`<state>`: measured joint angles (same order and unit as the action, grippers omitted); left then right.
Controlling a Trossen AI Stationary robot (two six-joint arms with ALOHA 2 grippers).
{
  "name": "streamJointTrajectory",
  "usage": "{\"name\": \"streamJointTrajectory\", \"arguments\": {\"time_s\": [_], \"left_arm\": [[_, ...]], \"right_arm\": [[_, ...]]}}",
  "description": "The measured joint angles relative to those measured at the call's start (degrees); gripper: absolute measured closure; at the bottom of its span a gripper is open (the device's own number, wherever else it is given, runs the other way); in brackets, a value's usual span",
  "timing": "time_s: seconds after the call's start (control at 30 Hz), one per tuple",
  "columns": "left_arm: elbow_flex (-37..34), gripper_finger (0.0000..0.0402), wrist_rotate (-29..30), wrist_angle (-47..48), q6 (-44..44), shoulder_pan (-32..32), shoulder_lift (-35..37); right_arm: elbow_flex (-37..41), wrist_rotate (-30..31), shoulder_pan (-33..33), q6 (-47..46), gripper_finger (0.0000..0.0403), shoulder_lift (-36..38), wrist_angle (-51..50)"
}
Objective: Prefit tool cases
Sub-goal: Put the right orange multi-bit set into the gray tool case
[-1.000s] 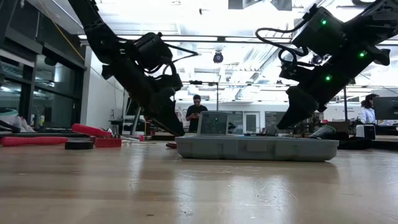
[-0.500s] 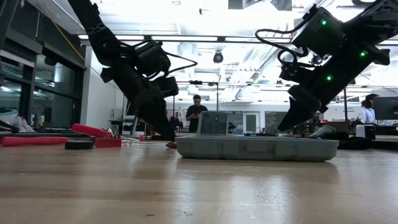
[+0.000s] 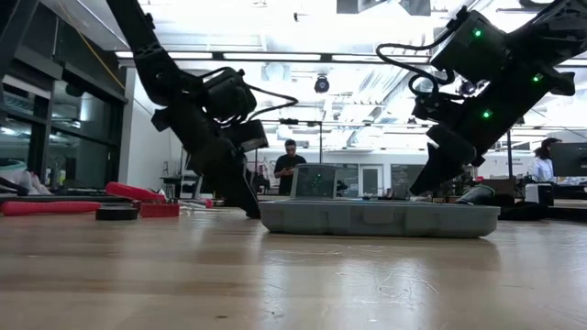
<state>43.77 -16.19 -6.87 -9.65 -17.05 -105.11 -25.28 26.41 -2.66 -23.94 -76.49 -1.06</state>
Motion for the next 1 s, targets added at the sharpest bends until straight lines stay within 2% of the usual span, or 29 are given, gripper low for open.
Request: {"name": "streamJointTrajectory", "arguments": {"time_s": [0.2, 0.4, 0.57, 0.8, 1.0], "left_arm": [[-0.07, 0.0229, -1.21, 1.00, 0.22, 0.10, 1.10], [0.00, 0.0290, 0.93, 3.29, 0.81, 0.22, 1.15], [-0.07, 0.0333, 0.09, 3.84, 4.89, 0.17, 1.17], [0.04, 0.0326, -5.13, 8.83, 7.96, 0.15, 1.32], [-0.13, 0.0330, -12.18, 11.17, 9.27, 0.13, 1.59]], "right_arm": [[0.00, -0.01, 0.00, 0.00, 0.0403, 0.00, -1.15], [0.00, -0.04, 0.00, -0.05, 0.0403, 0.00, -1.77], [0.00, -0.18, 0.00, -0.61, 0.0403, 0.00, -1.88], [0.00, -2.34, 0.00, -0.94, 0.0403, 0.00, -2.05], [0.00, -2.64, 0.00, -1.53, 0.0403, 0.00, -2.11]]}}
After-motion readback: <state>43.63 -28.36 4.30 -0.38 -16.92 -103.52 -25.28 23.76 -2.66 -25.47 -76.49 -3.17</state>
